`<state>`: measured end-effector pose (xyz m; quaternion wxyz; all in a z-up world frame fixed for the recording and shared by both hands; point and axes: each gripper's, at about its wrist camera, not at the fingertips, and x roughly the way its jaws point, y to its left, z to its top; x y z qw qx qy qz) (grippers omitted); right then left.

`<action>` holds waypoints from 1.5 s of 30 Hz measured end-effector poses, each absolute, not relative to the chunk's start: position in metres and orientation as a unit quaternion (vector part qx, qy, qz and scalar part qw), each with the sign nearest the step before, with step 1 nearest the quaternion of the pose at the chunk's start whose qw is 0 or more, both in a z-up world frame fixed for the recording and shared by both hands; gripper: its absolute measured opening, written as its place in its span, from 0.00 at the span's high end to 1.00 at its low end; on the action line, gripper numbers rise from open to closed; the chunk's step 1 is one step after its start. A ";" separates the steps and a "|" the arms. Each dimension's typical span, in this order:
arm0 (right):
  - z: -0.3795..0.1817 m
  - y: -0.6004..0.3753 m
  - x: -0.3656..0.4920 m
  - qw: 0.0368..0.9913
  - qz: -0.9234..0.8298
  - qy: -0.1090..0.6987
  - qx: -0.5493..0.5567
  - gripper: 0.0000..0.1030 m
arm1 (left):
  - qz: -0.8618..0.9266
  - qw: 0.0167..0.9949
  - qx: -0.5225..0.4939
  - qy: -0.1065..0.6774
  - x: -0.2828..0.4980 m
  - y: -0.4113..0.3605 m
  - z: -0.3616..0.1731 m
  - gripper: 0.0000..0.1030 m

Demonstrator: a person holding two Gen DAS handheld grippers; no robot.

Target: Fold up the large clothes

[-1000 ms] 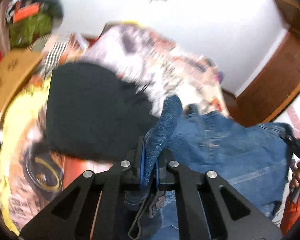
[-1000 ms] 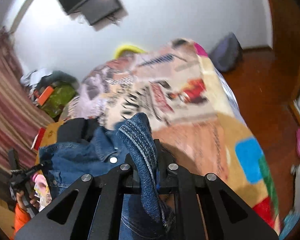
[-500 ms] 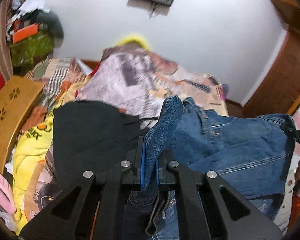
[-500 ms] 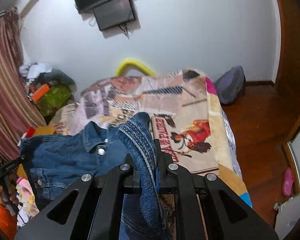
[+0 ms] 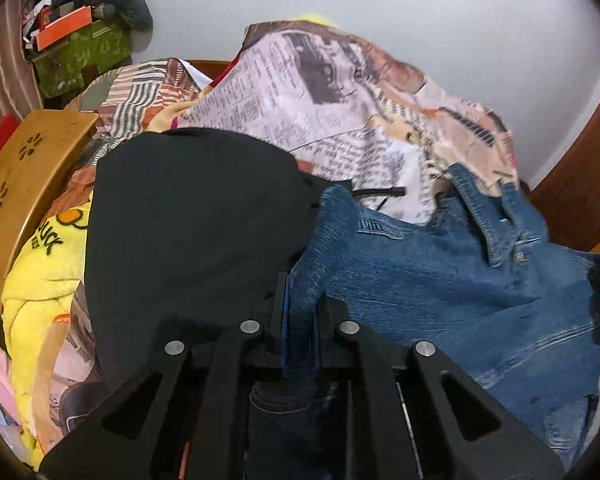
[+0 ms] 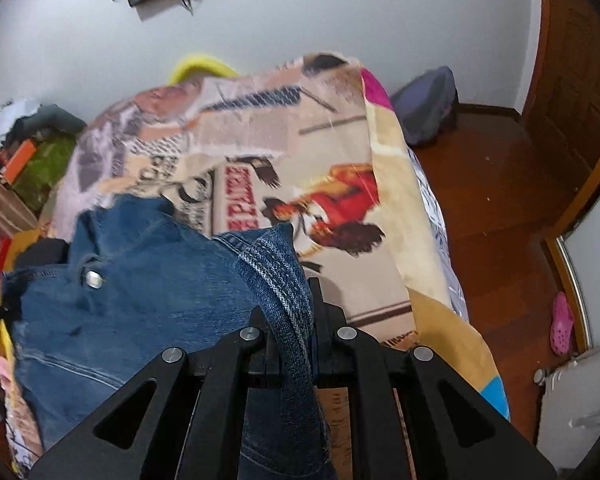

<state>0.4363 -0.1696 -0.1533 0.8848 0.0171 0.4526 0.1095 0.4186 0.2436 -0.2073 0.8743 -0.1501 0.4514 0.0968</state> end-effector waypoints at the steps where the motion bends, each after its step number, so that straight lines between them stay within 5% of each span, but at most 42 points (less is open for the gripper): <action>1: -0.158 -0.171 0.438 0.883 0.108 0.456 0.016 0.93 | 0.105 0.871 -0.147 0.457 0.420 0.243 -0.212 0.91; 10: -0.160 -0.164 0.422 0.887 0.095 0.450 -0.035 0.88 | 0.118 0.864 -0.151 0.465 0.414 0.243 -0.217 0.89; 15: -0.147 -0.169 0.400 0.888 0.104 0.446 -0.034 0.68 | 0.114 0.864 -0.135 0.472 0.400 0.235 -0.207 0.73; 21: -0.123 -0.170 0.361 0.892 0.131 0.429 -0.052 0.59 | 0.100 0.871 -0.126 0.464 0.369 0.222 -0.184 0.70; 32: -0.092 -0.178 0.288 0.900 0.164 0.402 -0.047 0.45 | 0.079 0.893 -0.075 0.437 0.299 0.191 -0.142 0.41; 45: -0.112 -0.199 0.220 0.891 0.159 0.424 -0.016 0.43 | 0.070 0.852 -0.086 0.512 0.222 0.196 -0.202 0.36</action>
